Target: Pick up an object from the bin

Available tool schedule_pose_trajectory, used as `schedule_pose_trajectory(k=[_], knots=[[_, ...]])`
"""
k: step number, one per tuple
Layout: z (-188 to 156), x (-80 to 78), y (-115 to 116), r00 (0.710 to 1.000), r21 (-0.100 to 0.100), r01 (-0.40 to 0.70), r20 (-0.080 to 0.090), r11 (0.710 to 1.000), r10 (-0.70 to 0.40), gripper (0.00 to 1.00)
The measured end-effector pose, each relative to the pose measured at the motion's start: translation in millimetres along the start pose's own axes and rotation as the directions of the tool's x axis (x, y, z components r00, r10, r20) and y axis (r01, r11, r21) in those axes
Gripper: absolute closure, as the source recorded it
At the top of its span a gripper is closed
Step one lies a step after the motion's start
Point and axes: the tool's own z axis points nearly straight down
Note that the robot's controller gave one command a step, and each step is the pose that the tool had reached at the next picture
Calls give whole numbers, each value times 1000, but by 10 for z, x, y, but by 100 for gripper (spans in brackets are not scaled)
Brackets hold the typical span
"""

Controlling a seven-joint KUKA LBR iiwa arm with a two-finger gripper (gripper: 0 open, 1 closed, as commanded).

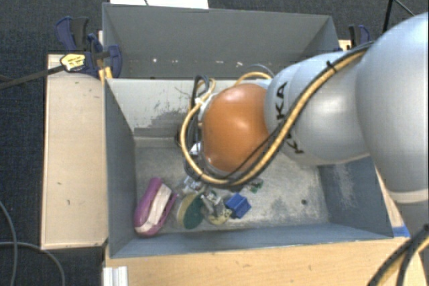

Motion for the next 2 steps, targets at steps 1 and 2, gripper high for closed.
schedule_pose_trajectory(k=[1, 2], knots=[[-409, -13, -6, 1000, 2, -13, 2, 1000, 13, 100], [-792, -29, -15, 1000, 2, -25, 2, 1000, 25, 100]])
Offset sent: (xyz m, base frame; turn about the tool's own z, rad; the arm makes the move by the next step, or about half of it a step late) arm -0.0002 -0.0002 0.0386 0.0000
